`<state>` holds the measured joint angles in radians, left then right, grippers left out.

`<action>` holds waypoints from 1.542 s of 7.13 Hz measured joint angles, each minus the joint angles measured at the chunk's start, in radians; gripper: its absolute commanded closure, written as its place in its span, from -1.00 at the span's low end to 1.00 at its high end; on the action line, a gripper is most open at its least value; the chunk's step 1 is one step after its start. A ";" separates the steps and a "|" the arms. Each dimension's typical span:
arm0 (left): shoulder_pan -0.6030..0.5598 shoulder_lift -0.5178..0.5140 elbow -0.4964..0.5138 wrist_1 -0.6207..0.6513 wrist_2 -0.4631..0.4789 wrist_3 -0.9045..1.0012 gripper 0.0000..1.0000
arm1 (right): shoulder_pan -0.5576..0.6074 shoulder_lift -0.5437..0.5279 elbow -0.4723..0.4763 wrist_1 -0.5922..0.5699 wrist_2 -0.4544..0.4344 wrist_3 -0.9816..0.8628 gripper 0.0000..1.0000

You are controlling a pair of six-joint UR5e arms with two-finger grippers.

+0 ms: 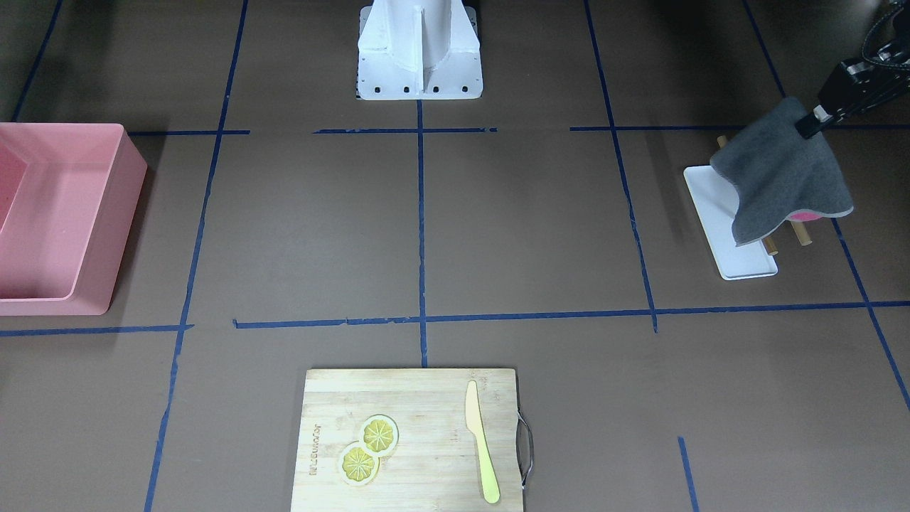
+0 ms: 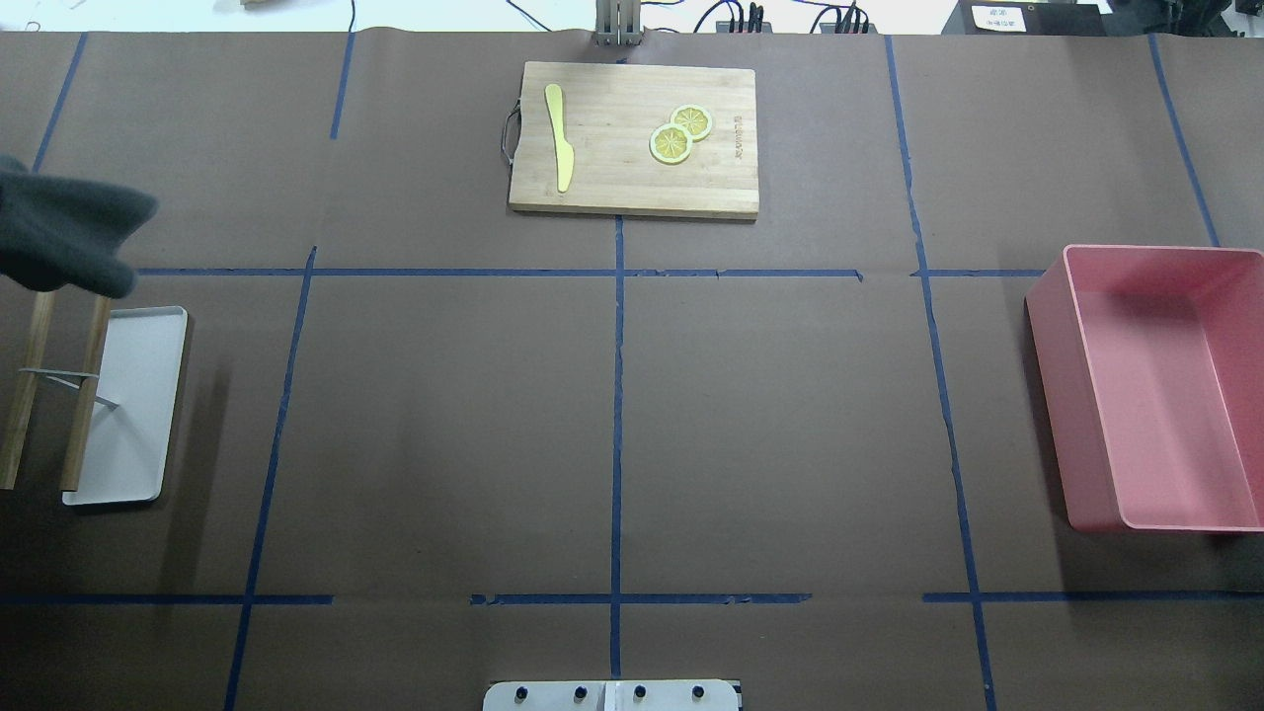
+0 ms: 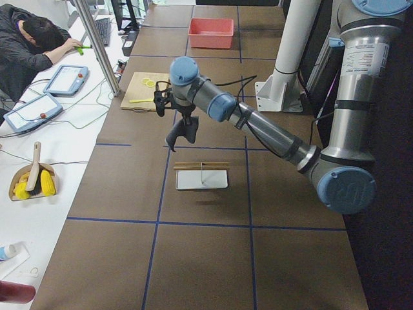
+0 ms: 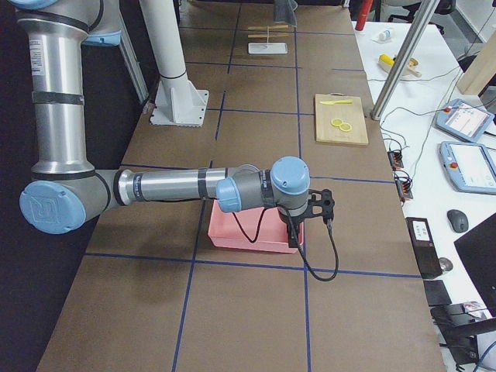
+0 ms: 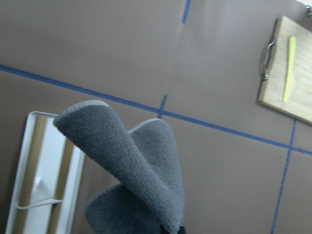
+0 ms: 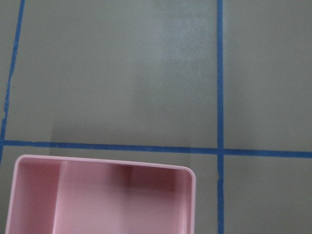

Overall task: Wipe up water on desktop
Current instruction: 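Lift the grey cloth with the left gripper while the right arm moves in, then bring the cloth to the right gripper and close the right gripper on it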

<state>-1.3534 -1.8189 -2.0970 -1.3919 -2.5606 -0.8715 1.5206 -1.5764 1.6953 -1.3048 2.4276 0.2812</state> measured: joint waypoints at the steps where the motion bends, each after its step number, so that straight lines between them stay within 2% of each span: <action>1: 0.027 -0.078 -0.003 0.090 0.077 -0.010 0.96 | -0.047 0.003 0.019 0.126 -0.007 0.141 -1.00; 2: 0.079 -0.144 -0.003 0.149 0.155 -0.048 0.96 | -0.111 0.014 0.043 0.240 -0.038 0.269 -1.00; 3: 0.135 -0.188 -0.003 0.171 0.213 -0.117 0.96 | -0.172 0.044 0.058 0.297 -0.080 0.350 -1.00; 5: 0.258 -0.267 -0.001 0.181 0.315 -0.305 0.96 | -0.304 0.147 0.102 0.329 -0.180 0.501 -1.00; 6: 0.303 -0.300 0.005 0.180 0.343 -0.381 0.96 | -0.384 0.183 0.154 0.330 -0.263 0.538 -1.00; 8: 0.356 -0.361 0.031 0.179 0.377 -0.475 0.96 | -0.581 0.256 0.251 0.323 -0.490 0.557 -0.99; 11: 0.429 -0.451 0.103 0.177 0.423 -0.600 0.96 | -0.917 0.351 0.294 0.312 -0.877 0.494 -0.99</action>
<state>-0.9248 -2.2700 -1.9943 -1.2149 -2.1381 -1.4713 0.6035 -1.2257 1.9894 -0.9929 1.5504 0.7754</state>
